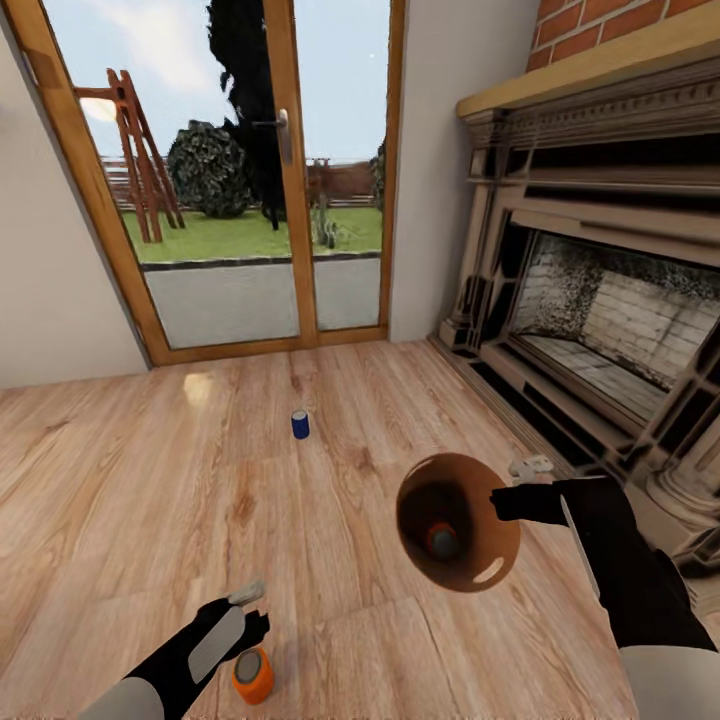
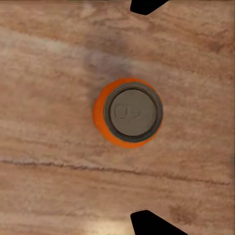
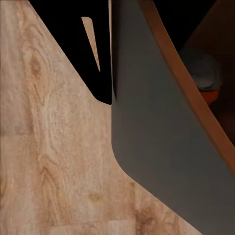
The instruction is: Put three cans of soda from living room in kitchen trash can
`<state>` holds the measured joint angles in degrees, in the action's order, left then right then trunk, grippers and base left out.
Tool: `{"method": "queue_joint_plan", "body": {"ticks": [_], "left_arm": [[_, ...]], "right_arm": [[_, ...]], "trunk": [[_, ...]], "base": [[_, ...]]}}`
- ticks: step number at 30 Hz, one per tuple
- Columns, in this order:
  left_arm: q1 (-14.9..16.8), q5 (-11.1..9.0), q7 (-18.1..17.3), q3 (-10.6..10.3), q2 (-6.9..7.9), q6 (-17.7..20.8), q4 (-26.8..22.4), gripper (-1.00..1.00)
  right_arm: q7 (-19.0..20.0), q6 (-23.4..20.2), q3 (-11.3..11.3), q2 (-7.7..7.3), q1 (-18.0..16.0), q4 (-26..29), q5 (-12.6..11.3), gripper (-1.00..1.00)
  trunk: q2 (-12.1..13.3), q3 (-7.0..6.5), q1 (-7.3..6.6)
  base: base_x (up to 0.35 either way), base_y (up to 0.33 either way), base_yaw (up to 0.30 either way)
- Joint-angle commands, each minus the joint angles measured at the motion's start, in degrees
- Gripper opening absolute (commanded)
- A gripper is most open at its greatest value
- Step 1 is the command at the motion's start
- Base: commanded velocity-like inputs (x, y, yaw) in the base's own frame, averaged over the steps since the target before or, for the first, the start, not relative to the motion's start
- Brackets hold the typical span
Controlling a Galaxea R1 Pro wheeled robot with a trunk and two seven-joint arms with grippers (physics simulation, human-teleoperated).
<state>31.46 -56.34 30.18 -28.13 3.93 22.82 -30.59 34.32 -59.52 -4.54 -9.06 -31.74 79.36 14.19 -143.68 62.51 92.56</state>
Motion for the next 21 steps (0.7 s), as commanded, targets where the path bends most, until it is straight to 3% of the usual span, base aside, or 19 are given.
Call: {"method": "queue_joint_plan", "body": {"ticks": [1,6,14,21], "left_arm": [[0.0,0.0,-0.7,0.0,0.3,-0.3,0.4,1.0],[0.0,0.0,-3.7,0.0,1.02,-2.3,1.5,1.0],[0.0,0.2,-5.2,-0.2,1.59,-5.3,1.7,1.0],[0.1,2.6,-5.4,0.0,0.92,-5.8,2.5,1.0]], "right_arm": [[0.4,-0.5,0.0,0.01,0.0,0.1,-2.1,-1.0],[0.4,-0.5,0.1,0.08,0.5,0.7,-2.1,-1.0],[0.4,-0.5,0.1,0.34,1.1,1.5,-2.0,-1.0],[0.4,-0.5,0.1,0.51,1.8,2.7,-2.0,-1.0]], "trunk": [[0.0,0.22,0.01],[-0.1,1.33,0.14],[-0.2,3.1,0.35],[-0.3,4.65,0.53]], "base": [[0.0,0.0,0.0],[0.0,0.0,0.0],[0.0,0.0,0.0],[0.0,0.0,0.0]]}}
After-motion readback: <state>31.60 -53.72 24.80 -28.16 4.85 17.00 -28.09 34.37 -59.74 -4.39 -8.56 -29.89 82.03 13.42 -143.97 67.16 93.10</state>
